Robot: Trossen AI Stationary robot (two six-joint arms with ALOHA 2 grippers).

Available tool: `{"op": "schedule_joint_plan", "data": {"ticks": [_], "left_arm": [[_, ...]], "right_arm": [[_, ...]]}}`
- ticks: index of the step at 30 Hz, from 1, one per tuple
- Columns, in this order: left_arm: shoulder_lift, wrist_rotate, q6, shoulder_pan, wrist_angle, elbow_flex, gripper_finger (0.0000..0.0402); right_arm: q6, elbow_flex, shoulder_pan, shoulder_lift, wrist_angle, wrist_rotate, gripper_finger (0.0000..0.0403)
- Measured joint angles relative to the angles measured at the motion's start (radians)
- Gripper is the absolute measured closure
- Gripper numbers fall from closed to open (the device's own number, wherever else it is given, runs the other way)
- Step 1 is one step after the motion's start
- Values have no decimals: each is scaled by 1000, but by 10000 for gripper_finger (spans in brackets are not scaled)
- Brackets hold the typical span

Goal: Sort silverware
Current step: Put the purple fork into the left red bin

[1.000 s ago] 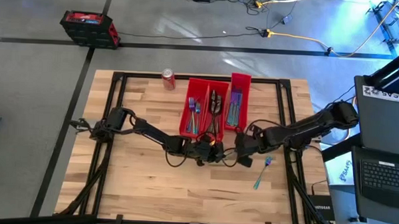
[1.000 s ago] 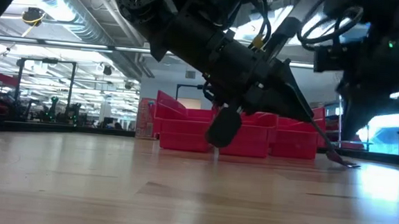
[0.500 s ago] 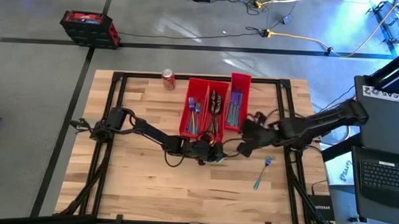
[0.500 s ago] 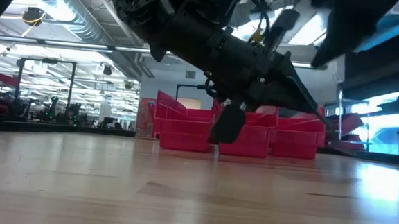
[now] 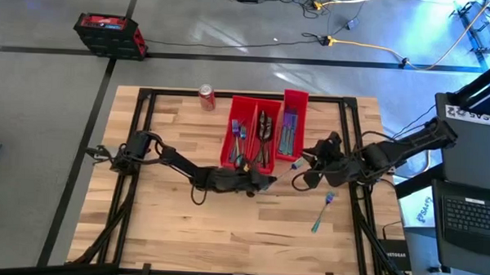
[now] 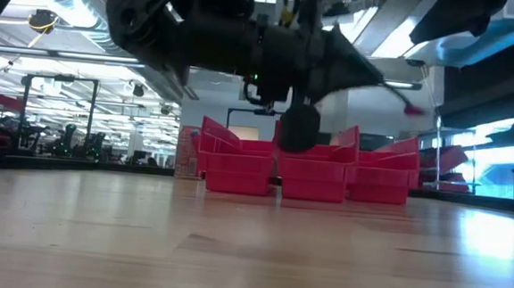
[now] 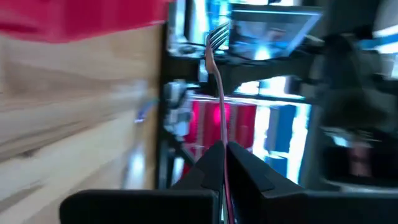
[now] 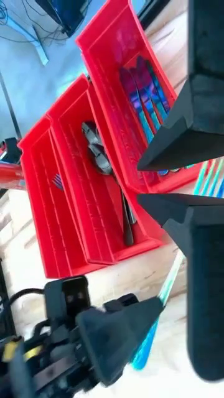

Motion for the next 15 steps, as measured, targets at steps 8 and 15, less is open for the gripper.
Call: {"op": "schedule_joint_plan", "data": {"ticks": [8, 15], "left_arm": [[0, -95, 68, -1, 240, -69, 401], [0, -295, 131, -30, 489, -191, 401]], "right_arm": [[60, 0, 0, 1, -67, 36, 349], [105, -1, 0, 1, -111, 42, 349]]}}
